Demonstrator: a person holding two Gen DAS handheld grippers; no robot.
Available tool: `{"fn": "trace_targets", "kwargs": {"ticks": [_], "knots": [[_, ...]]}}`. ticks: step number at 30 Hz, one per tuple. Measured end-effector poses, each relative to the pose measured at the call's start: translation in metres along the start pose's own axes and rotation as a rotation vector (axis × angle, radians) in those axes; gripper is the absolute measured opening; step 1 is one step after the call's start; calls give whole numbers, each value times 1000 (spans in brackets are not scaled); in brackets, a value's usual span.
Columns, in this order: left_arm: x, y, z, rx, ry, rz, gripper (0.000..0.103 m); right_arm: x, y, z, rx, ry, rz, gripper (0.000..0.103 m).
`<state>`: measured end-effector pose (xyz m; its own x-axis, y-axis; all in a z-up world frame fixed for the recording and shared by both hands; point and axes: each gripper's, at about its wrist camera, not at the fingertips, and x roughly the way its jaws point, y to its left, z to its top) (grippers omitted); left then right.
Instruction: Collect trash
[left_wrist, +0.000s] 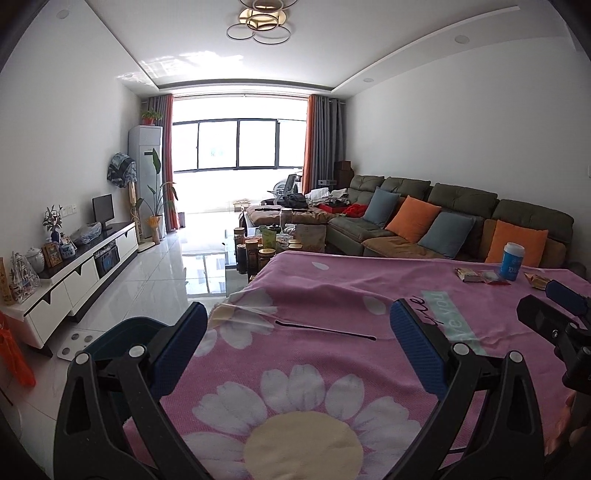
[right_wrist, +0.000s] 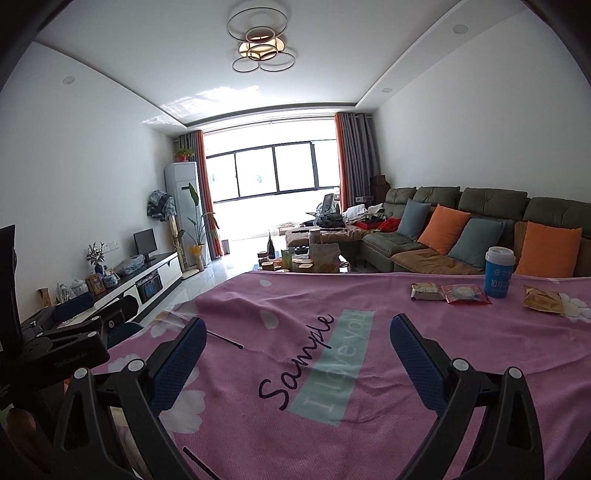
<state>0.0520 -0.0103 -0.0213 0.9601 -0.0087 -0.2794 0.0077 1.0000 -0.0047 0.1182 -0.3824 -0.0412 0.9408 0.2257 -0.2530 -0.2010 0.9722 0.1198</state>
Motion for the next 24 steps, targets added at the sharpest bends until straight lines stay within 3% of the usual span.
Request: {"fn": "trace_targets", "kwargs": {"ticks": [24], "knots": [[-3, -5, -1, 1, -29, -4, 97, -8, -10, -3, 23, -18, -39, 96]]}}
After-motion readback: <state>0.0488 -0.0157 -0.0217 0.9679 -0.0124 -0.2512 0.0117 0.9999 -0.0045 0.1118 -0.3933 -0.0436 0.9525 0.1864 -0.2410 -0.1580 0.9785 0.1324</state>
